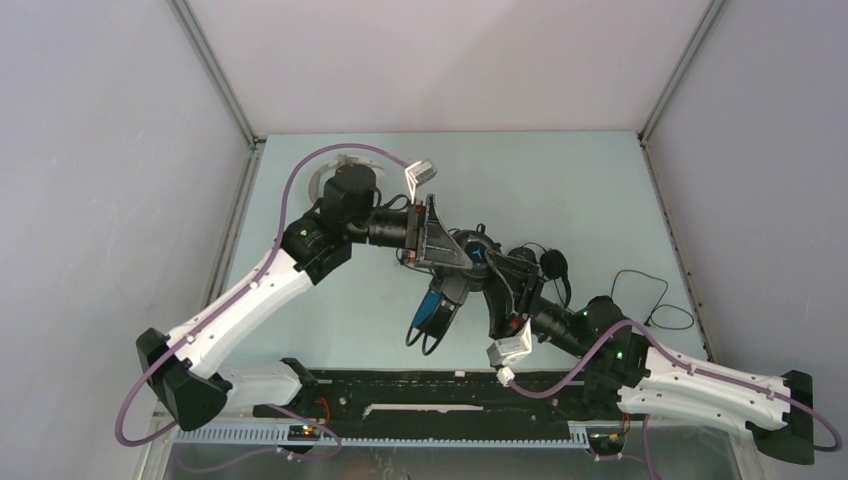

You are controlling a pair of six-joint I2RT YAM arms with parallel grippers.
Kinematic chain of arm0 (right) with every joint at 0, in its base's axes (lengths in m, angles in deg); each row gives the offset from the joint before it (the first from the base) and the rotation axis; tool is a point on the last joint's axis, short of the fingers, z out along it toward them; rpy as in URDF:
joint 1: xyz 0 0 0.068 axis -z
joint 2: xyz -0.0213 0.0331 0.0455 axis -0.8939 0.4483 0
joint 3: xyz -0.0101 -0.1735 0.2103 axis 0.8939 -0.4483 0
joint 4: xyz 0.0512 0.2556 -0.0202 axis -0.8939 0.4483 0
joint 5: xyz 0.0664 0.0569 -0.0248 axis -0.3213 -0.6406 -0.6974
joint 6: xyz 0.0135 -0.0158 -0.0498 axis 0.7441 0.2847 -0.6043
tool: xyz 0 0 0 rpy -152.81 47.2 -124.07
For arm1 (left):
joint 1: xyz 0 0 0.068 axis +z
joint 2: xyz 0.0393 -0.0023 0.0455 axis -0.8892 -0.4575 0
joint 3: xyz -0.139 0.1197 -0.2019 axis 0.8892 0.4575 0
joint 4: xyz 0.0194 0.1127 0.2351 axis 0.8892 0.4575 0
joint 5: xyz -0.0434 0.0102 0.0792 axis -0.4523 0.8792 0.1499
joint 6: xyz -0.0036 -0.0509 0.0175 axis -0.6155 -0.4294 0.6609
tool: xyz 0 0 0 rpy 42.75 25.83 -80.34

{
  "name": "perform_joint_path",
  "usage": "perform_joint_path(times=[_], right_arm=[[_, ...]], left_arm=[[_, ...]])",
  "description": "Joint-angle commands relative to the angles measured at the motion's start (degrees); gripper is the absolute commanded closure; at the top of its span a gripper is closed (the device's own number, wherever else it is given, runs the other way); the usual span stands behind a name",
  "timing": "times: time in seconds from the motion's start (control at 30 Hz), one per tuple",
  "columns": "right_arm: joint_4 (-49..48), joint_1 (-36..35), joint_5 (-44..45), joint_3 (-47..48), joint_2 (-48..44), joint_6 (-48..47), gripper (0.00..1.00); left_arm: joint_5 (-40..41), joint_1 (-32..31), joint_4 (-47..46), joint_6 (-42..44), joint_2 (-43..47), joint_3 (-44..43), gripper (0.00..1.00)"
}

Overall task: Wrap the headphones
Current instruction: Wrap the headphones cable around the headphones.

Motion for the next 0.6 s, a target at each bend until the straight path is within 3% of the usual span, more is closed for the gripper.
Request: perform_joint_path(times=[0.0,0.13,0.23,0.43,0.57], right_arm=[[-5.2,1.2,1.6,-0.6,1.6,4.4,0.71],[-5.9,4.1,1.3,-0.7,1.3,12.2,0.75],[-6.6,6.9,1.4,-0.7,0.7,21.3,0.77],[-2.6,12.0,-1.3,-0.2,0.5,33.9,0.78],[-2.8,13.7,-1.2,-0.1,0.4,39.9,0.79]], left_arm=[[-1.5,1.4,-7.0,-0.7,2.9,0.8,0.28],[1.0,4.2,-6.5,0.3,4.9,1.1,0.09],[2.6,7.7,-3.5,3.4,6.3,0.7,0.01],[1.9,14.6,-5.4,4.4,8.9,0.3,0.00],[3.1,16.6,0.8,11.5,8.6,-3.0,0.00]])
